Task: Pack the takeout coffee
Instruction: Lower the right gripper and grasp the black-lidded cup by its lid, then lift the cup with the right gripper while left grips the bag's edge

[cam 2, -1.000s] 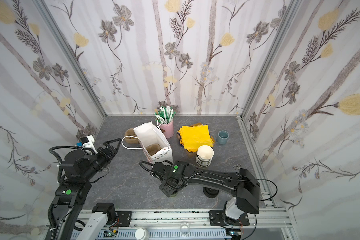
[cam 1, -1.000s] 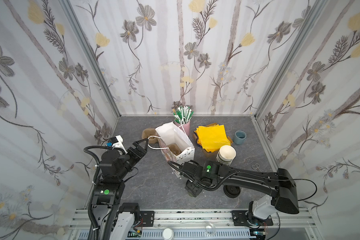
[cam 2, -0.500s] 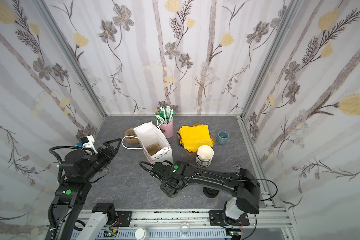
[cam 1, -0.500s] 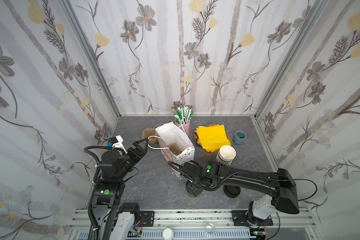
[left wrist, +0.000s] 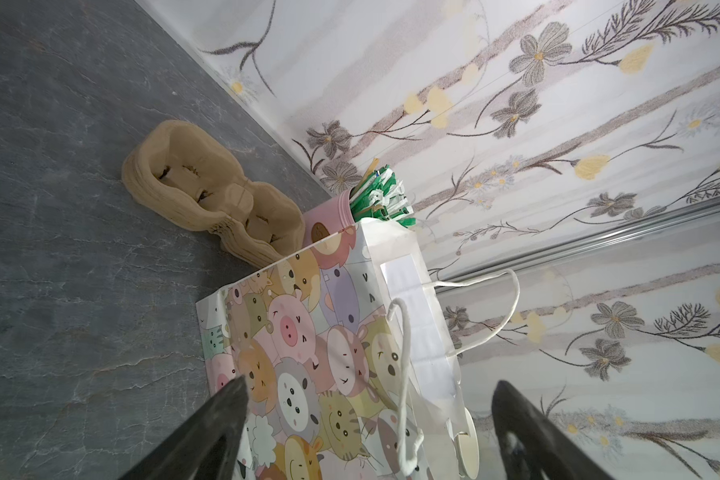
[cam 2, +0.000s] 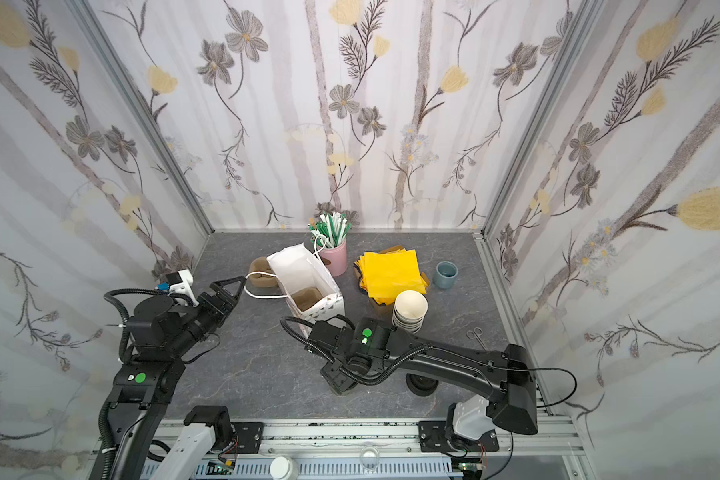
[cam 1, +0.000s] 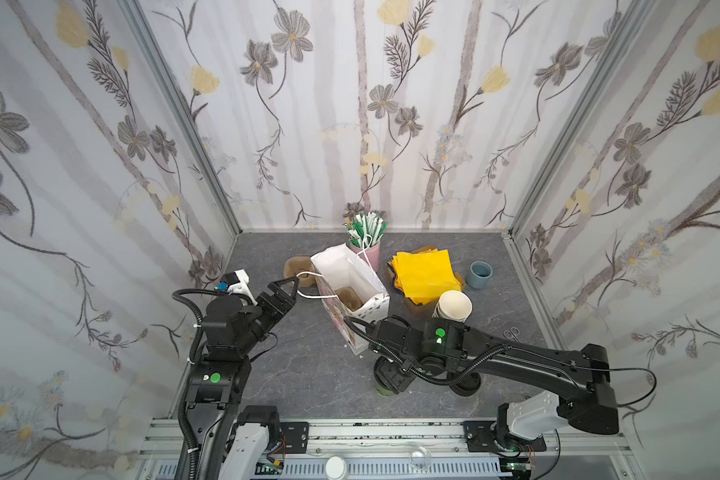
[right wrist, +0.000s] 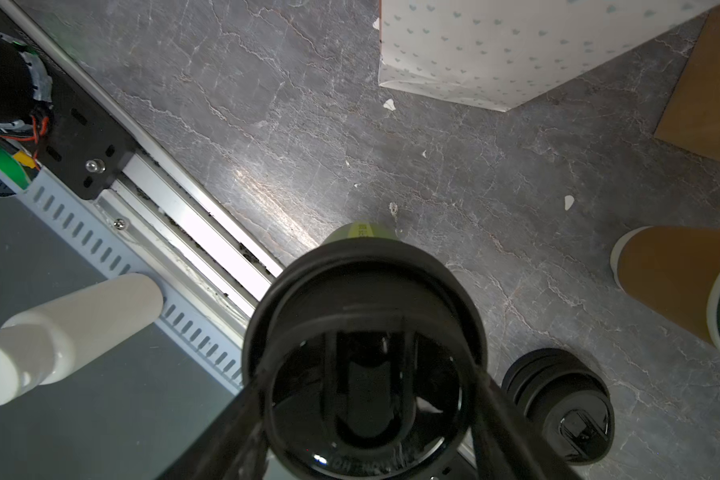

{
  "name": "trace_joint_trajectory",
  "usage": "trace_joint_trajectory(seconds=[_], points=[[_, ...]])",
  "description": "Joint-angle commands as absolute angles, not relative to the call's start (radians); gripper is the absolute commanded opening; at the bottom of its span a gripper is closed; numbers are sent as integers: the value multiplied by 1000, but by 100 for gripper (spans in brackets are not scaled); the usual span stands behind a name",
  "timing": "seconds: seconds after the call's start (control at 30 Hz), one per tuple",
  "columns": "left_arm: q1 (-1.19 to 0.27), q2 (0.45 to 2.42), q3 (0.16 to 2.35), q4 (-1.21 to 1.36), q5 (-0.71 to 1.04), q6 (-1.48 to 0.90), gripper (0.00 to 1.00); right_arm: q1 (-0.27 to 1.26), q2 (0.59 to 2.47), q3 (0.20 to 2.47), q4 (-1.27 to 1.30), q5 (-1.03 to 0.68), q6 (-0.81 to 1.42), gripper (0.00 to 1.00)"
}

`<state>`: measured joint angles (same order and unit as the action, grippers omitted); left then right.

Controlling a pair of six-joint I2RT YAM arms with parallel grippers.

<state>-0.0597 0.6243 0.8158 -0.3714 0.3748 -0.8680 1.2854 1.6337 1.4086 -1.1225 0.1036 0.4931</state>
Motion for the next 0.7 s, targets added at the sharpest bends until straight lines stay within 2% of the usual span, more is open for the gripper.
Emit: trace_joint_trajectory(seconds=[0.0, 0.33, 0.47, 0.67], points=[[-60, 644, 827, -325, 419, -861, 92, 1302, 1619, 1451, -1194, 120, 574, 68], [-69, 712, 843, -325, 541, -857, 92, 1330, 1602, 1605, -1306, 165, 644, 68], [-100, 733, 854, -325, 530, -860, 92, 1331, 1604, 1695, -1352, 187, 646, 68], [-163, 775, 875, -325, 509, -849, 79, 1330, 1602, 1802, -1356, 197, 641, 68]])
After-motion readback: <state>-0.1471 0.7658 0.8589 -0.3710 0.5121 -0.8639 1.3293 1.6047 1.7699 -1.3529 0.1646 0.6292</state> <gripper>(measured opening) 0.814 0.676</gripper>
